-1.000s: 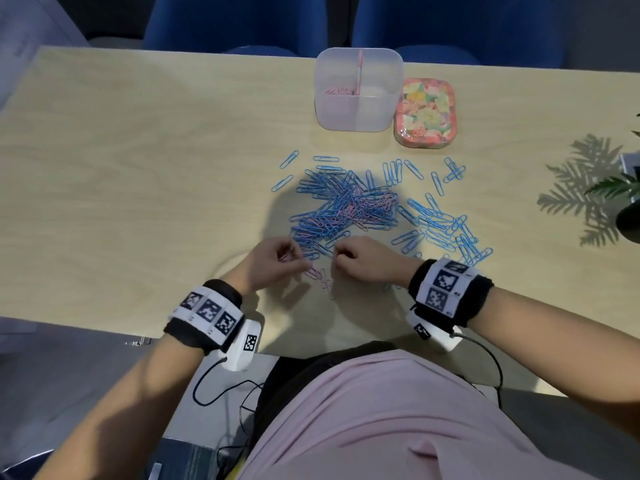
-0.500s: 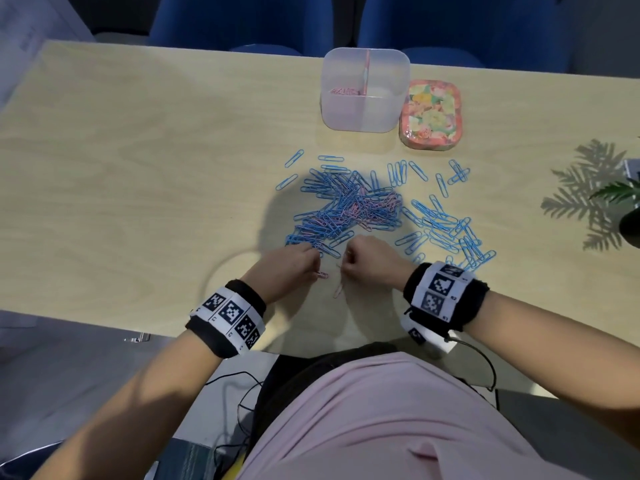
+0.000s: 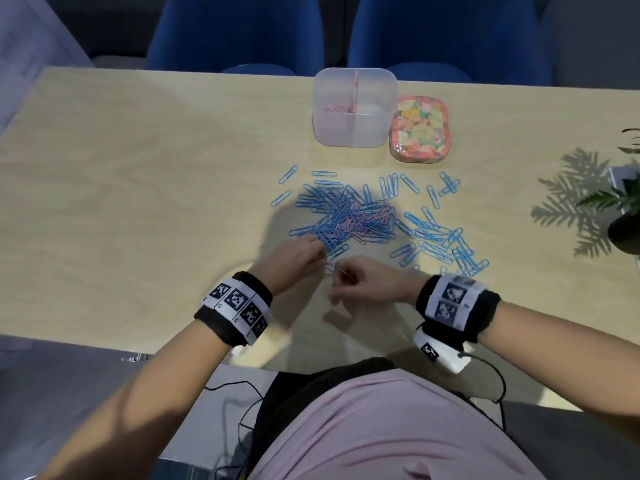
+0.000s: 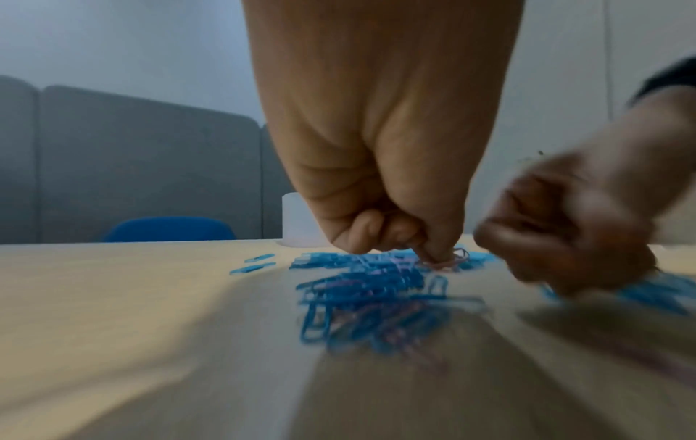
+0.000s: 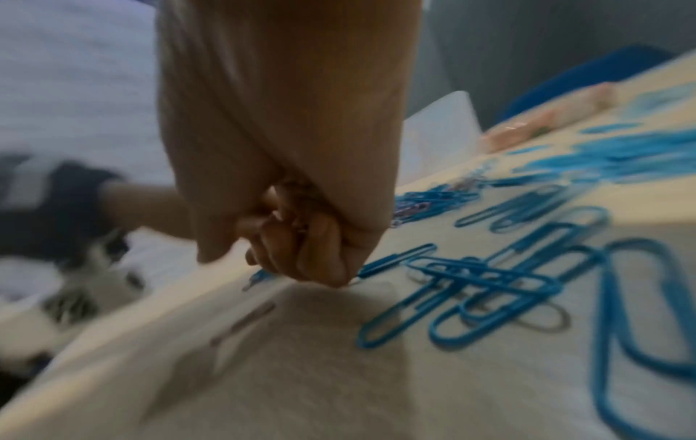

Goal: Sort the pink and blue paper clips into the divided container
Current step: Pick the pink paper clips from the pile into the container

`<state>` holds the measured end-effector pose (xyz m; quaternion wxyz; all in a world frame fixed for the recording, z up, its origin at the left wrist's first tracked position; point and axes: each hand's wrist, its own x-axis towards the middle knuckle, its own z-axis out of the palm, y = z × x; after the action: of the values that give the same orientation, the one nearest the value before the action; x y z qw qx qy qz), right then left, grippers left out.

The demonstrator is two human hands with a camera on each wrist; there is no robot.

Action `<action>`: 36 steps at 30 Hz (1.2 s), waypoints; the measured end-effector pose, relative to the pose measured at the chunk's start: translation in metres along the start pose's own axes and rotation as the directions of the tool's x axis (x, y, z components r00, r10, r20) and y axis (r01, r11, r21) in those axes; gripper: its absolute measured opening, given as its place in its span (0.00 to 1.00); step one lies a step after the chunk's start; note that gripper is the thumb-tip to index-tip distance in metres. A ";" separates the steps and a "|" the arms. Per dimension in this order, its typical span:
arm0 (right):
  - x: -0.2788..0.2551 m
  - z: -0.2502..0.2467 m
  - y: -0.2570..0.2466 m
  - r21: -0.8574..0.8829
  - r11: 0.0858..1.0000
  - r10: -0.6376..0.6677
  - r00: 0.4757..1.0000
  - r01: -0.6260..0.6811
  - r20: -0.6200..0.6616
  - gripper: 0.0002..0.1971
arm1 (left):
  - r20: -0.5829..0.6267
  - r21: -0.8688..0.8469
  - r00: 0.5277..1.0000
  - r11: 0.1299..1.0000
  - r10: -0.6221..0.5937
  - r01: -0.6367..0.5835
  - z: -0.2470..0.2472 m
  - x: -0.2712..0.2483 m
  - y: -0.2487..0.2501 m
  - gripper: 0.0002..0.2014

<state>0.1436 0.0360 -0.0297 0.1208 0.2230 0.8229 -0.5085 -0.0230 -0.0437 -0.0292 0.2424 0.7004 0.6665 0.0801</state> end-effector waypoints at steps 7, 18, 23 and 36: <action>0.001 0.011 0.005 -0.522 0.850 -0.015 0.994 0.068 0.105 0.10 | -0.272 -0.061 0.954 0.992 -0.123 0.110 -0.074 0.068 0.000 0.09; -0.002 -0.080 0.004 0.117 0.987 0.123 0.989 -0.114 -0.079 0.06 | -0.263 0.138 0.913 0.925 -0.311 0.355 -0.131 0.205 -0.029 0.14; 0.033 -0.159 -0.021 0.594 0.797 0.318 0.912 -0.109 -0.260 0.10 | -0.396 -0.184 0.858 0.944 -0.326 0.274 -0.133 0.196 -0.039 0.12; 0.140 -0.220 -0.087 0.076 0.948 0.303 0.812 -0.308 -0.499 0.12 | -0.132 -0.343 0.947 0.910 -0.294 0.235 -0.045 0.021 -0.049 0.04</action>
<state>-0.0147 0.2328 0.0791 -0.0178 0.4768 0.7812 -0.4025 -0.0842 -0.0128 -0.0160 0.3008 0.5439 0.7526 0.2175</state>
